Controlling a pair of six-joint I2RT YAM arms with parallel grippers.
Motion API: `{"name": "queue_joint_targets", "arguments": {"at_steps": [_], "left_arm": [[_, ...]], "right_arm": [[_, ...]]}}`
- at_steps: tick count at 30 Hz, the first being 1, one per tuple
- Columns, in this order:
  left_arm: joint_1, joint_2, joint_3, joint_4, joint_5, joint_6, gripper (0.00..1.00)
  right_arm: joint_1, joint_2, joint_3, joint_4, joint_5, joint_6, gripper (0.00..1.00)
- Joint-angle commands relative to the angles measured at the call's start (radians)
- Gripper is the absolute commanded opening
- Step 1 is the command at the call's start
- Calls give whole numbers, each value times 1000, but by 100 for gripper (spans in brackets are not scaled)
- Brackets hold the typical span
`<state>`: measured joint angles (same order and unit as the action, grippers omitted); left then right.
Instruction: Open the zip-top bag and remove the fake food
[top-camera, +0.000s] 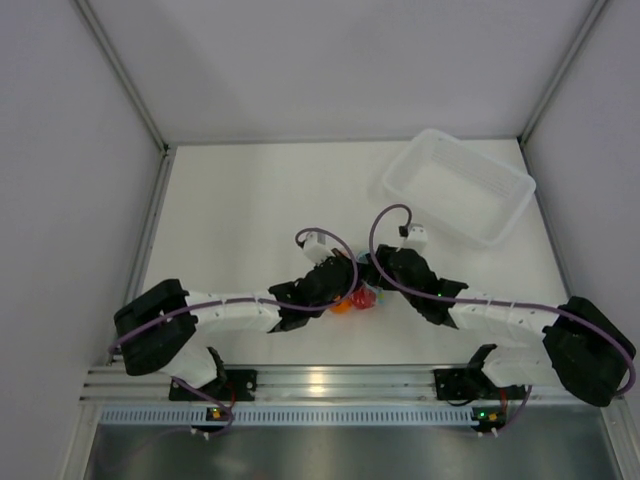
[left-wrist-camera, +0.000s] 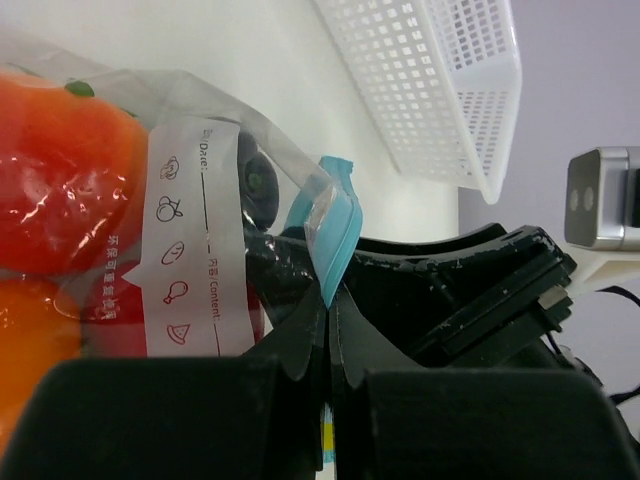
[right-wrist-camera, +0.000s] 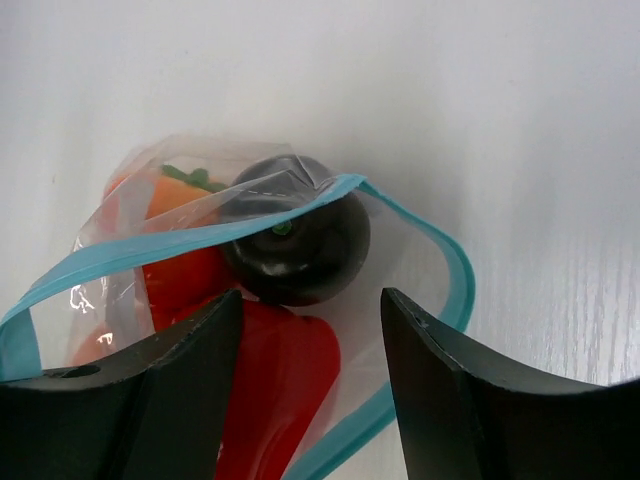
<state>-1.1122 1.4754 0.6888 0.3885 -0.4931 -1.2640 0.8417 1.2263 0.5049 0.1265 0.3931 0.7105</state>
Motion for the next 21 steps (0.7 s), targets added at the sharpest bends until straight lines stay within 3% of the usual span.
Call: {"name": "queue_joint_targets", "arguments": {"at_steps": [1, 9, 12, 17, 21], "left_arm": [[-23, -7, 74, 79, 151, 9, 0], [-23, 6, 124, 128, 294, -3, 0], [-23, 8, 100, 182, 352, -29, 0], [-20, 29, 69, 289, 447, -69, 0], [-15, 34, 52, 325, 475, -94, 0]], "right_arm": [[-23, -63, -23, 246, -34, 32, 60], [-104, -129, -91, 326, -111, 95, 63], [-122, -131, -92, 317, -89, 80, 70], [-131, -36, -2, 208, -37, -11, 79], [-157, 28, -5, 229, -63, -17, 80]]}}
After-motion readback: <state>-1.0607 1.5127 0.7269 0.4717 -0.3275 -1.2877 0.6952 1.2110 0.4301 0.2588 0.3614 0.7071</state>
